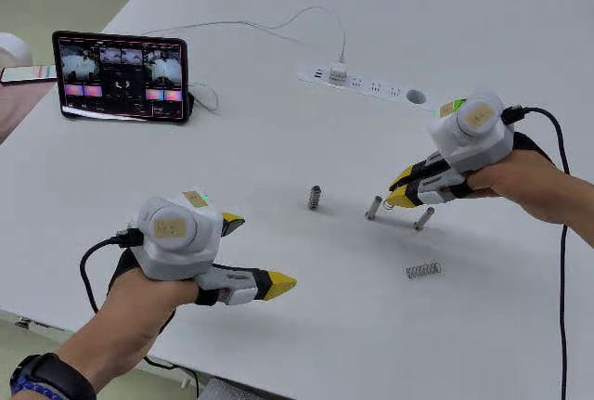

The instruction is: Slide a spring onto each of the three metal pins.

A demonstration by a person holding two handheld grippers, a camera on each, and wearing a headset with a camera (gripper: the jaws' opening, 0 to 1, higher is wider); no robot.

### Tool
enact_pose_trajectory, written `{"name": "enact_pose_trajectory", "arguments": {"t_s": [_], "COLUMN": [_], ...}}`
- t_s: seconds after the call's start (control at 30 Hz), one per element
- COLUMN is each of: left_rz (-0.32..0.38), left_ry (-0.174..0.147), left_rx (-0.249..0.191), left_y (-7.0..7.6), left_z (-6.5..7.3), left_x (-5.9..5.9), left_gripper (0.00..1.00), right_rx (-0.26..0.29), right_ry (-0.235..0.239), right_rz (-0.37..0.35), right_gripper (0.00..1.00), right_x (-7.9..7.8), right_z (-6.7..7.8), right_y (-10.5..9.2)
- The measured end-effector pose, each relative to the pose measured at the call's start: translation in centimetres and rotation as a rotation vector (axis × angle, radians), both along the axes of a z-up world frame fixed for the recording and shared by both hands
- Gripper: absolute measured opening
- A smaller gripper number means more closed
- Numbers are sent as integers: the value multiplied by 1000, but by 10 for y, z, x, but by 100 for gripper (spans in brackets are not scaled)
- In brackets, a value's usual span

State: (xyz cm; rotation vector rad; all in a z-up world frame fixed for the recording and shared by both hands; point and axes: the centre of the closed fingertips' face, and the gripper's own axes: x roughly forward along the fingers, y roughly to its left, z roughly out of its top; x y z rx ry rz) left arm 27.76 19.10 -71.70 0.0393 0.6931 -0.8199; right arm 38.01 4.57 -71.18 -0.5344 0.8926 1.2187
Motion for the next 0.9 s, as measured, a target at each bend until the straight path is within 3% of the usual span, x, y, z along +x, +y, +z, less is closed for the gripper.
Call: {"name": "enact_pose_trajectory", "arguments": {"t_s": [0.33, 0.9], "left_rz": [13, 14], "left_ry": [13, 16], "left_rx": [1, 2], "left_y": [5, 3], "left_z": [-3, -2], "left_x": [-3, -2], "left_gripper": [74, 73], "right_rx": [-2, -8], "right_ry": [-18, -4], "right_rz": [-4, 16], "right_gripper": [13, 13], "right_x": [9, 12], "right_z": [-4, -20], "right_y": [6, 10]}}
